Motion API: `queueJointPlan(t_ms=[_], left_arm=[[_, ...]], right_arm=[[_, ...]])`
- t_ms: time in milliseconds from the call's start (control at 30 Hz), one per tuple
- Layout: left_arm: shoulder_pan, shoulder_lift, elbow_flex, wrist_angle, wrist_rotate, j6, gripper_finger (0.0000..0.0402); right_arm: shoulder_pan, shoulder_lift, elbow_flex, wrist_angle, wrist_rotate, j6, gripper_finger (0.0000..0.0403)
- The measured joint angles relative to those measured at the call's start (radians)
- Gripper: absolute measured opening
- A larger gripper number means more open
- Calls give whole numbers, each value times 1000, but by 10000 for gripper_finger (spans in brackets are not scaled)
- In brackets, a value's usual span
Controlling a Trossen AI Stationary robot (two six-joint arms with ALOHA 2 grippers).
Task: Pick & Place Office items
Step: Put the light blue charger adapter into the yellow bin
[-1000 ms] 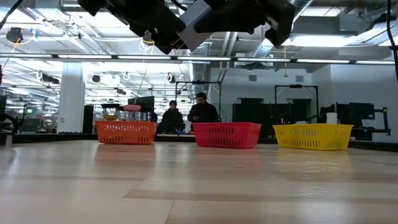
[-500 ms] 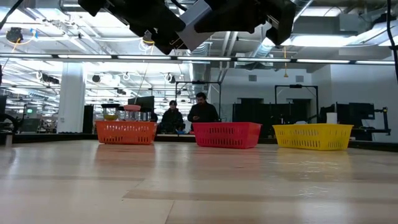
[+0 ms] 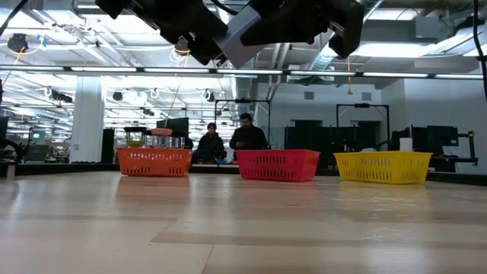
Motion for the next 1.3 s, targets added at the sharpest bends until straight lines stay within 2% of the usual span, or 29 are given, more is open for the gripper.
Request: queueJointPlan(t_ms=[133, 333, 467, 600, 700, 1067, 1167, 1300], left_arm=[[0, 0, 0, -1, -15, -1, 281], [0, 0, 0, -2, -54, -3, 281], [3, 0, 0, -2, -85, 1, 281], [3, 0, 0, -2, -86, 2, 281], [3, 0, 0, -2, -86, 3, 281], [3, 0, 0, 2, -86, 3, 281], [3, 0, 0, 6, -86, 3, 281], [3, 0, 0, 8, -86, 3, 281]], right_arm=[[0, 0, 0, -52, 0, 69, 111], [20, 0, 0, -159, 21, 220, 121], [44, -2, 0, -258, 159, 294, 114], [62, -8, 0, -409, 312, 390, 113], [64, -14, 0, -560, 388, 507, 122], [11, -15, 0, -1184, 416, 1073, 116], [-5, -15, 0, -1301, 416, 1165, 120], [-44, -15, 0, -1385, 422, 1201, 127]])
